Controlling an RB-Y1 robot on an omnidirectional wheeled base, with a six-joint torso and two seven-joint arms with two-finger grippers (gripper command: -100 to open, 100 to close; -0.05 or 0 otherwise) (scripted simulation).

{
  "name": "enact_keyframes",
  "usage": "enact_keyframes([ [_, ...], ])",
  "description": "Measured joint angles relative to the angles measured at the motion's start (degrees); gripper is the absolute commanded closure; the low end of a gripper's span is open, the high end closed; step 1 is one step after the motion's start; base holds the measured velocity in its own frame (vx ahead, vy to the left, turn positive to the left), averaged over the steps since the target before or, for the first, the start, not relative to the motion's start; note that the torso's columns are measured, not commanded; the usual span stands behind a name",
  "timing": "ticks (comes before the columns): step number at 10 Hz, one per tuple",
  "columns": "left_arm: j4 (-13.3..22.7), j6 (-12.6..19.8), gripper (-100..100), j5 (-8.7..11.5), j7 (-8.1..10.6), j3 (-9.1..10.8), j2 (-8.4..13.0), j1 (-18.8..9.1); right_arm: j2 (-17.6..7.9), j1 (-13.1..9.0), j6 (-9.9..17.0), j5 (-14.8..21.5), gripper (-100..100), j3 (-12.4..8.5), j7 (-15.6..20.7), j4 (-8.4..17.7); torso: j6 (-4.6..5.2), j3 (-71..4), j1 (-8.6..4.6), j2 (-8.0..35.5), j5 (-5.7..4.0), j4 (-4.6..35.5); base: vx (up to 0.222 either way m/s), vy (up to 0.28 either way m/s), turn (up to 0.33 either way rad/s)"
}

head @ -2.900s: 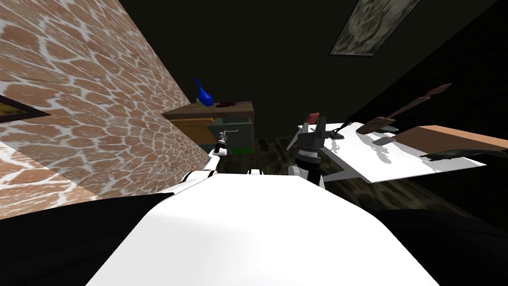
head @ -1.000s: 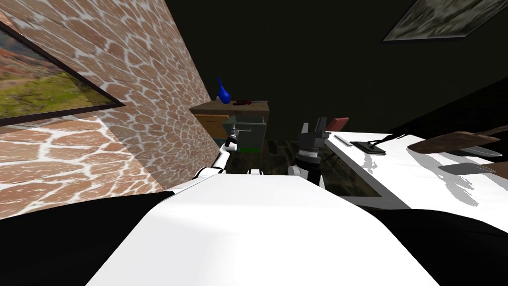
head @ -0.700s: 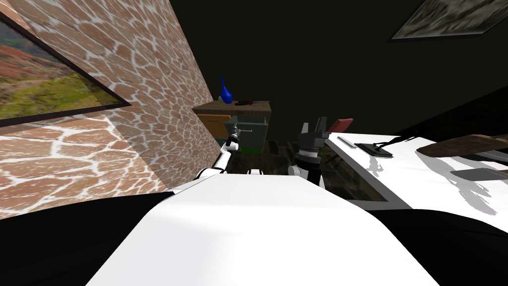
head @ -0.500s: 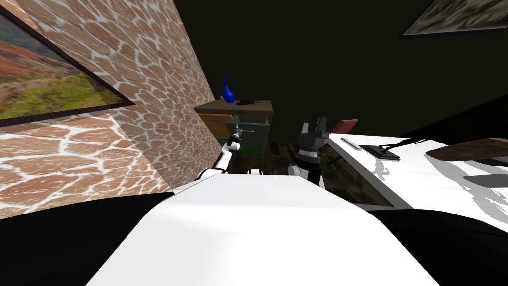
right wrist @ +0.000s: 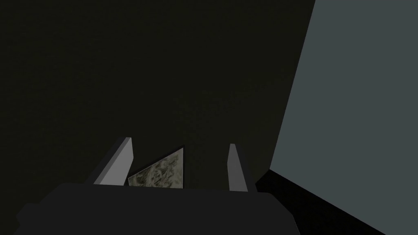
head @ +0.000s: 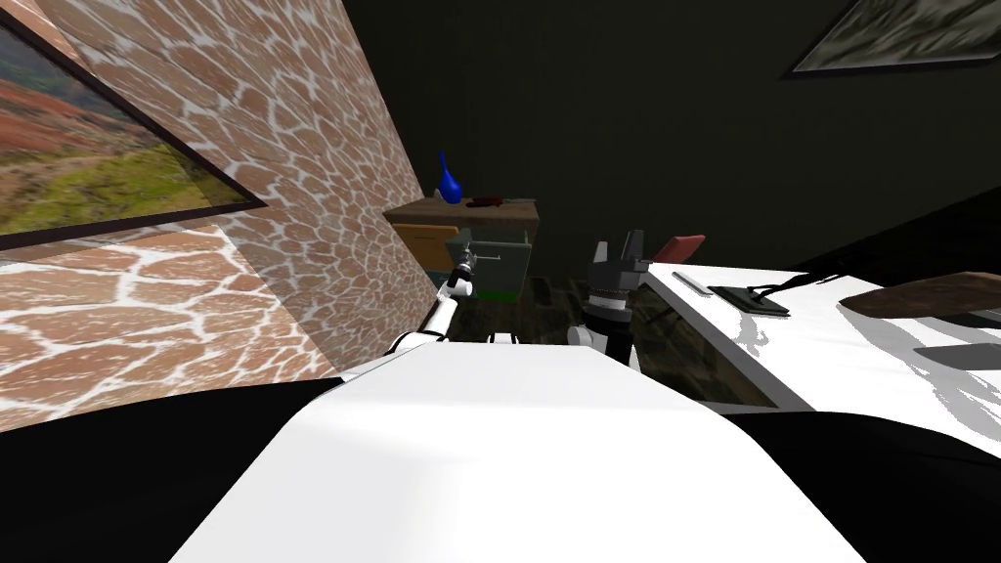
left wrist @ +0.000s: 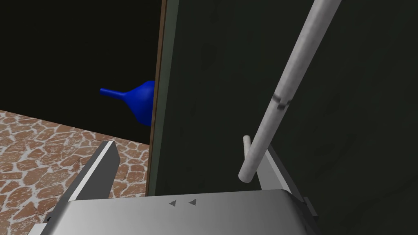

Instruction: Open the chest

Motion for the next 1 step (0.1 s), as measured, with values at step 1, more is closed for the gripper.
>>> enact_keyframes([
  [1,0.02,0.01,0,0.0,0.0,0.0,0.0,0.02,0.0,0.0,0.0,0.0,0,0.0,0.0,0.0,0.0,-0.01,0.01,-0.01,0.0,-0.01,0.0,0.0,0.0],
])
